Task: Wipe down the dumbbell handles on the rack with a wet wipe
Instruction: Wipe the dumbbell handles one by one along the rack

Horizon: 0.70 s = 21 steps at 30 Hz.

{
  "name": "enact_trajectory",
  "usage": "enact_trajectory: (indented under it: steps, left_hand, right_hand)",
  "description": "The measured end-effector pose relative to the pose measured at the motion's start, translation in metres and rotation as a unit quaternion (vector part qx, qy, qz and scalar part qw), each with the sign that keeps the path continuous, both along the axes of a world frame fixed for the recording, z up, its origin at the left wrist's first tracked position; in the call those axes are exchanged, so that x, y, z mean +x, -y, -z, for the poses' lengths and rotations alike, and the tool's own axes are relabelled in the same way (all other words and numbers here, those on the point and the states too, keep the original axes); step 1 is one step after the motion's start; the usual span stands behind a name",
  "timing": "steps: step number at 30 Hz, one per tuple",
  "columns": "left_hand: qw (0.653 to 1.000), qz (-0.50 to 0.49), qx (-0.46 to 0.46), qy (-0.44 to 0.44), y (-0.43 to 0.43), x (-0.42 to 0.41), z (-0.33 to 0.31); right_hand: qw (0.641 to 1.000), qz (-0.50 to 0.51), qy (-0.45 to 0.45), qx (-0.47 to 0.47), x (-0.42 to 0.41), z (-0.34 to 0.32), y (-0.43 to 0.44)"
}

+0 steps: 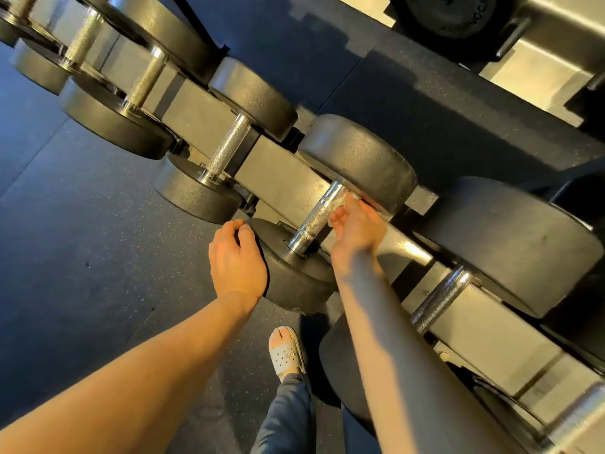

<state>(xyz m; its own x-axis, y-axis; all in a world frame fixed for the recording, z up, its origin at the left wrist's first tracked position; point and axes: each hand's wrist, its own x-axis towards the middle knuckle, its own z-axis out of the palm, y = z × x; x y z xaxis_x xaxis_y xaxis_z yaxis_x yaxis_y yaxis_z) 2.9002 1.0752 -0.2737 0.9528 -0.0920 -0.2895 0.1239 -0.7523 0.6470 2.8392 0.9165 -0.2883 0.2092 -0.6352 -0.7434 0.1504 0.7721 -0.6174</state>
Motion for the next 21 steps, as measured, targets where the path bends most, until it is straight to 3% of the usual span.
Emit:
enact_trajectory:
  steps: [6, 11, 15, 17, 21]
  left_hand:
    - [1.000, -0.001, -0.003, -0.001, 0.001, -0.001, -0.002]
    - [1.000, 0.002, -0.001, -0.007, 0.001, -0.002, -0.003]
    - [1.000, 0.005, 0.005, -0.004, 0.001, -0.002, -0.004]
    - [1.000, 0.004, 0.007, -0.007, 0.000, -0.002, -0.004]
    - [1.000, 0.006, 0.006, -0.008, 0.001, -0.002, -0.002]
  right_hand:
    - [0.983, -0.162, -0.037, -0.072, -0.020, -0.001, -0.024]
    - [0.993, -0.088, -0.032, -0.074, -0.002, -0.009, -0.004]
    - [0.943, -0.258, -0.139, -0.157, -0.003, 0.005, -0.046]
    - [0.940, -0.239, -0.167, -0.177, 0.004, 0.005, -0.039]
    - [0.961, -0.099, -0.193, -0.172, 0.024, 0.003, -0.014]
